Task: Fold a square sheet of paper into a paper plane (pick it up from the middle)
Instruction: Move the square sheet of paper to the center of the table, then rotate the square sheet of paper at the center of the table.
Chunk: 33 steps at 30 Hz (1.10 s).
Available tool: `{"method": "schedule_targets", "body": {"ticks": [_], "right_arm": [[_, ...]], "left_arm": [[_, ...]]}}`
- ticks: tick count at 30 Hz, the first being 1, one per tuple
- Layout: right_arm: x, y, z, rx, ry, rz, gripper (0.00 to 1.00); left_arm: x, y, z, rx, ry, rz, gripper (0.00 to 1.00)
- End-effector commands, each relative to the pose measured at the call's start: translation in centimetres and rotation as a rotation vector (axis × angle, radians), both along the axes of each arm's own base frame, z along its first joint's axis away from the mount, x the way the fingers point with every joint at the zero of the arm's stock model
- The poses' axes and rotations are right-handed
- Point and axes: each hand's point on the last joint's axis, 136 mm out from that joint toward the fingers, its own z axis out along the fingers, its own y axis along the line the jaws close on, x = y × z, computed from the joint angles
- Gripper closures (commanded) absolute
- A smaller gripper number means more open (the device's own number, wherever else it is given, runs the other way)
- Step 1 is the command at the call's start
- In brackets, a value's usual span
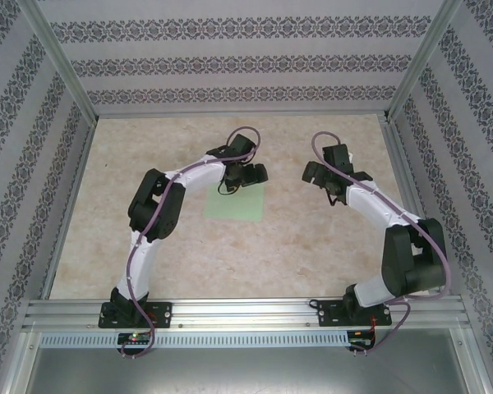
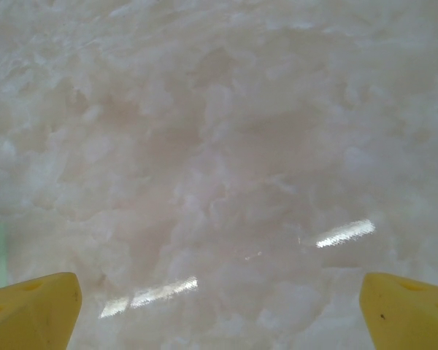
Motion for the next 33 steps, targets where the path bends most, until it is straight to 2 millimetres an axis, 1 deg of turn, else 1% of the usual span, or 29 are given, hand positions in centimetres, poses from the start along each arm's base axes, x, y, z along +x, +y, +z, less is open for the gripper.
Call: {"method": "schedule_targets", "body": {"ticks": [1, 3, 4, 5, 6, 7, 9, 10, 12, 14, 15, 16, 17, 20, 21, 22, 24, 26, 28, 30, 31, 33], "right_arm": [[-0.6, -0.1, 1.0, 0.005, -0.014, 0.007, 0.02], [-0.6, 1.1, 1.7, 0.015, -0.020, 0.051, 0.02], [-0.6, 2.0, 1.9, 0.019, -0.024, 0.082, 0.02], [-0.5, 3.3, 2.1, 0.025, -0.027, 0.127, 0.02], [-0.5, 5.0, 2.2, 0.034, -0.031, 0.191, 0.02], [-0.4, 6.5, 2.3, 0.036, -0.033, 0.248, 0.02], [-0.5, 10.4, 2.0, 0.010, -0.019, 0.395, 0.03], [-0.6, 12.1, 1.9, -0.009, -0.010, 0.461, 0.03], [-0.8, 15.9, 1.1, -0.051, 0.020, 0.598, 0.05], [-0.7, 19.0, 0.5, -0.051, 0.046, 0.694, 0.07], [-0.6, 20.5, 0.0, -0.039, 0.064, 0.731, 0.09], [-0.2, 21.8, 0.4, -0.021, 0.057, 0.756, 0.10], [0.1, 23.0, 0.0, -0.004, 0.071, 0.774, 0.11], [1.3, 25.6, -1.5, 0.035, 0.119, 0.795, 0.14], [1.8, 26.2, -2.3, 0.037, 0.142, 0.794, 0.16], [2.2, 26.6, -2.6, 0.042, 0.155, 0.790, 0.17], [3.0, 27.4, -3.8, 0.039, 0.192, 0.780, 0.18], [3.5, 27.5, -4.9, 0.027, 0.229, 0.758, 0.19], [3.6, 27.0, -6.0, 0.006, 0.264, 0.728, 0.19], [3.5, 26.1, -7.0, -0.016, 0.297, 0.688, 0.18], [3.5, 25.5, -7.4, -0.026, 0.311, 0.662, 0.18], [3.2, 23.6, -8.7, -0.045, 0.362, 0.586, 0.17]], "left_arm": [[-1.3, -1.3, 1.1, -0.105, 0.065, -0.031, 0.11], [-0.4, -0.1, 3.6, -0.132, 0.020, -0.013, 0.11], [-0.1, 0.8, 4.4, -0.138, 0.003, 0.001, 0.10], [0.2, 1.9, 5.3, -0.145, -0.012, 0.020, 0.10], [0.6, 3.4, 6.1, -0.153, -0.028, 0.046, 0.10], [0.7, 4.7, 6.5, -0.155, -0.039, 0.068, 0.10], [1.0, 8.4, 7.0, -0.141, -0.056, 0.140, 0.09], [0.9, 10.1, 6.9, -0.128, -0.059, 0.172, 0.09], [0.4, 13.7, 7.0, -0.105, -0.066, 0.238, 0.08], [-0.4, 16.7, 6.8, -0.077, -0.068, 0.291, 0.07], [-0.8, 18.1, 6.9, -0.062, -0.070, 0.314, 0.06], [-1.1, 19.1, 6.9, -0.051, -0.070, 0.329, 0.06], [-1.5, 20.2, 6.9, -0.036, -0.070, 0.350, 0.05], [-2.4, 22.3, 7.0, -0.020, -0.072, 0.387, 0.04], [-2.7, 22.8, 7.0, -0.015, -0.074, 0.394, 0.04], [-2.9, 23.1, 7.0, -0.008, -0.076, 0.398, 0.03], [-3.2, 23.4, 7.0, 0.009, -0.073, 0.396, 0.03], [-3.3, 23.6, 6.9, 0.019, -0.073, 0.393, 0.03], [-3.3, 23.6, 6.9, 0.024, -0.076, 0.387, 0.04], [-3.3, 23.6, 6.9, 0.028, -0.077, 0.385, 0.04], [-3.2, 23.6, 6.9, 0.028, -0.079, 0.384, 0.04], [-3.2, 23.6, 6.7, 0.028, -0.076, 0.382, 0.04]]}}
